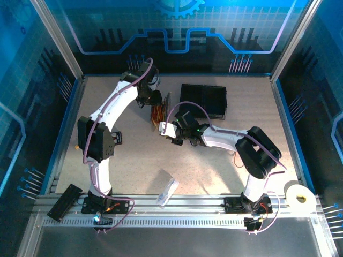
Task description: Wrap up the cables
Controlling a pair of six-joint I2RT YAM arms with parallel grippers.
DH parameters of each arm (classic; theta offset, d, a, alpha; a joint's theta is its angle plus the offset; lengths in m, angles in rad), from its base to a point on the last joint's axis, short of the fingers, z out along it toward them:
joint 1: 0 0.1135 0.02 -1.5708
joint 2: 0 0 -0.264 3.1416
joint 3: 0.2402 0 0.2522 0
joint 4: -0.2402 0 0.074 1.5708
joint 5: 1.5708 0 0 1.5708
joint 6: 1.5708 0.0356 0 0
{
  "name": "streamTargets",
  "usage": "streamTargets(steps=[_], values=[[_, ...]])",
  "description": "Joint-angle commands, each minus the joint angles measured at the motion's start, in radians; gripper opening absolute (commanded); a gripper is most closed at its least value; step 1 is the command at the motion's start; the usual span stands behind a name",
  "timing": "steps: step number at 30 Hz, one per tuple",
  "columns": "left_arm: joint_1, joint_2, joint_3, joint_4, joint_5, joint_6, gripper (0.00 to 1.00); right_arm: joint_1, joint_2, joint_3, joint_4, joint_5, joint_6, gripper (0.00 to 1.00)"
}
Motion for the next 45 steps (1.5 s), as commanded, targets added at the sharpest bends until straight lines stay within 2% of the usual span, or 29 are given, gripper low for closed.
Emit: streamTargets(steps=[1,12,15,18,21,27,33,38,40,42,45], values=[[-0.007,0.02,0.032,-0.033,-0.019,0.004,0.28,0.005,-0.015,0.026,-0.009,-0.004,-0.006,0.0],[-0.007,0.034,0.044,-0.04,-0.028,0.0,0.17,0.006,-0.01,0.03,-0.014,-0.014,-0.001,0.0],[-0.007,0.034,0.048,-0.045,-0.026,0.0,0.18,0.005,-0.01,0.031,-0.017,-0.018,0.002,0.0],[-0.007,0.03,0.05,-0.047,-0.021,-0.002,0.26,0.007,-0.009,0.034,-0.02,-0.021,0.001,0.0],[-0.007,0.022,0.052,-0.049,-0.023,-0.004,0.28,0.005,-0.009,0.036,-0.022,-0.02,0.001,0.0],[-0.007,0.026,0.05,-0.049,-0.031,-0.002,0.2,0.006,-0.011,0.034,-0.017,-0.02,0.002,0.0],[-0.01,0.04,0.05,-0.048,-0.049,-0.008,0.0,0.004,-0.011,0.033,-0.014,-0.021,0.006,0.0],[-0.012,0.014,0.037,-0.019,-0.073,-0.021,0.0,0.004,-0.014,0.03,-0.011,-0.036,0.02,0.0],[-0.012,-0.01,0.017,0.008,-0.088,-0.035,0.0,0.004,-0.023,0.031,-0.019,-0.052,0.038,0.12],[-0.007,-0.052,-0.018,0.047,-0.096,-0.056,0.0,0.006,-0.038,0.021,-0.029,-0.077,0.065,0.37],[0.013,-0.129,-0.083,0.108,-0.075,-0.088,0.0,0.005,-0.111,-0.018,-0.025,-0.1,0.148,0.58]])
